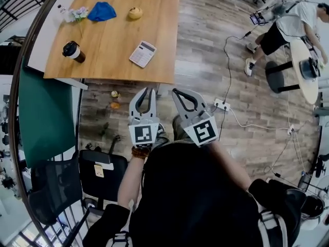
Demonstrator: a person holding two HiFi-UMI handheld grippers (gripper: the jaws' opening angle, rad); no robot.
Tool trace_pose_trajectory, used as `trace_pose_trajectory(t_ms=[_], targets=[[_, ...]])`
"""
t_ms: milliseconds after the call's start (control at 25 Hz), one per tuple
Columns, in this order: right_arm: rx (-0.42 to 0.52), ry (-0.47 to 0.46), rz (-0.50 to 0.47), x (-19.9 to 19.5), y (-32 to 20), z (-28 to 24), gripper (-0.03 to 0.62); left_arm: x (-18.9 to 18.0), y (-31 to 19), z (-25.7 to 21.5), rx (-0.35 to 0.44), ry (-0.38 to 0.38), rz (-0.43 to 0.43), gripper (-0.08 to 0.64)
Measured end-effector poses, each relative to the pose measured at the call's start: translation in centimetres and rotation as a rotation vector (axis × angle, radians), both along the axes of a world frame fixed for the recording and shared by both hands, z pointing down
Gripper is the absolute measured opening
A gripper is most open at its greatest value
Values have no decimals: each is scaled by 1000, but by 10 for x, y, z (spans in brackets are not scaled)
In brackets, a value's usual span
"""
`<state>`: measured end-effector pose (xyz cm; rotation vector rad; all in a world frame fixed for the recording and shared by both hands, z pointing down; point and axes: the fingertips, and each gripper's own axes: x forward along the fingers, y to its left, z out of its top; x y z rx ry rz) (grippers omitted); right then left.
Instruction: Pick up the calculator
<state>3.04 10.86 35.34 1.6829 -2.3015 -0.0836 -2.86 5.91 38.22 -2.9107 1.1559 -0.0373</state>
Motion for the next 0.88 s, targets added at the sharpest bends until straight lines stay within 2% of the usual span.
trace_pose_trajectory(t_ms=[240,480,680,880], targets=[[-11,-10,-4,3,-4,2,5,6,9,10,-27,-7,9,67],[0,-52,-50,6,-19,8,5,8,0,12,-18,4,-42,67],[11,-70,-67,29,-36,5,5,25,-14,16,-13,-34,-68,67],[-17,-93,-42,69,-44,10,5,63,-14,19,-17,-47,-52,67]])
